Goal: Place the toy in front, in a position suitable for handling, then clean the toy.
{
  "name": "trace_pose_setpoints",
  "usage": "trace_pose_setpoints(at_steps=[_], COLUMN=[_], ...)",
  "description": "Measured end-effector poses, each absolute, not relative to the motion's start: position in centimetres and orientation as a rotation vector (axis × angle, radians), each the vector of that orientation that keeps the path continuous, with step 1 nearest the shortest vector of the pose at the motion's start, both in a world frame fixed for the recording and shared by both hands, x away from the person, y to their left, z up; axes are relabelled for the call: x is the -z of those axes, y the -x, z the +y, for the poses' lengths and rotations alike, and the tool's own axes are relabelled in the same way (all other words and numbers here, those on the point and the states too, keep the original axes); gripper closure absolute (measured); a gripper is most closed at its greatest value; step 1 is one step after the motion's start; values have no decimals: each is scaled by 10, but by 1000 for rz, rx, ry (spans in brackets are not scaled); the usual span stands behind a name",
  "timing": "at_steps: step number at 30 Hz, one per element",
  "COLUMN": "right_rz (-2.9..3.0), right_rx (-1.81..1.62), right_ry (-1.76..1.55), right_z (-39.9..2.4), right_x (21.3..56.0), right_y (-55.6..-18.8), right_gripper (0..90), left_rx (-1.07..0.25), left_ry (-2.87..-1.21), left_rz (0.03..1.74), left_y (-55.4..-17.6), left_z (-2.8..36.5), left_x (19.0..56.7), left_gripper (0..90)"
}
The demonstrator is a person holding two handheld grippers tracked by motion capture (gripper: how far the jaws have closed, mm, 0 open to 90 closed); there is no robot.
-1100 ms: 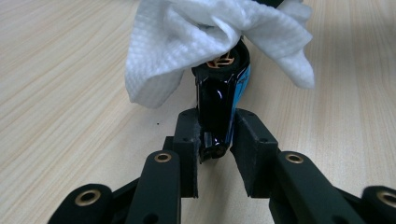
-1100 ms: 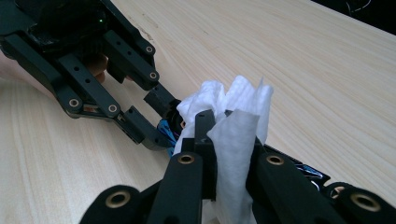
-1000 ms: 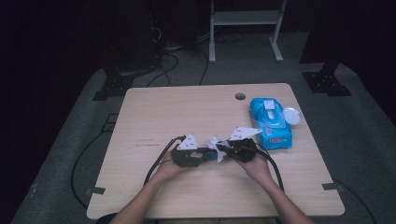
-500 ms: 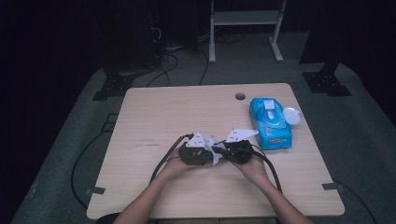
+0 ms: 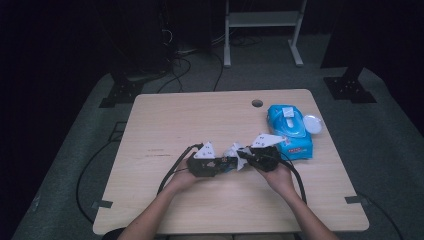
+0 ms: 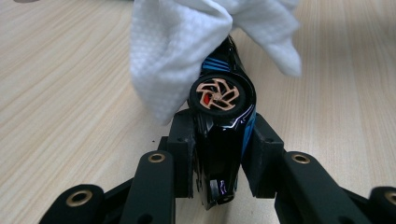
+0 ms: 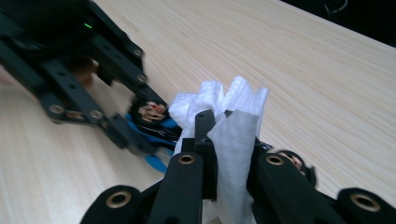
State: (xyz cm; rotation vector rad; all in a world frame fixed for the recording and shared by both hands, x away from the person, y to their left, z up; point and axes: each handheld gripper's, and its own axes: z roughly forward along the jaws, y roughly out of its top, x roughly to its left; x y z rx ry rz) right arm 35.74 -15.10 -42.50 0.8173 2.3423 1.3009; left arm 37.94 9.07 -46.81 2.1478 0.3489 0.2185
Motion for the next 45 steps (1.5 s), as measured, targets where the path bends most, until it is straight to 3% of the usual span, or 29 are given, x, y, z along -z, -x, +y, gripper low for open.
trace_pose_setpoints(at_steps=[10,20,36,45], right_rz=[2412,2279,2256,2352], right_rx=[-1302,-1351,-1222,-1253], right_ry=[-668,-829,-902,-733], right_z=[-107,-134,-185,-138], right_x=[428,408,428,429], right_y=[-355,-375,-369,-358], right_gripper=[834,834,833,832], left_rx=[-228,-230,-225,-226], left_ry=[-2150,-2153,-2148,-2153], left_rz=[350,339,345,346], left_y=[-379,-379,-379,-379], left_z=[92,91,91,92], left_x=[468,468,468,468], left_gripper=[671,671,672,672])
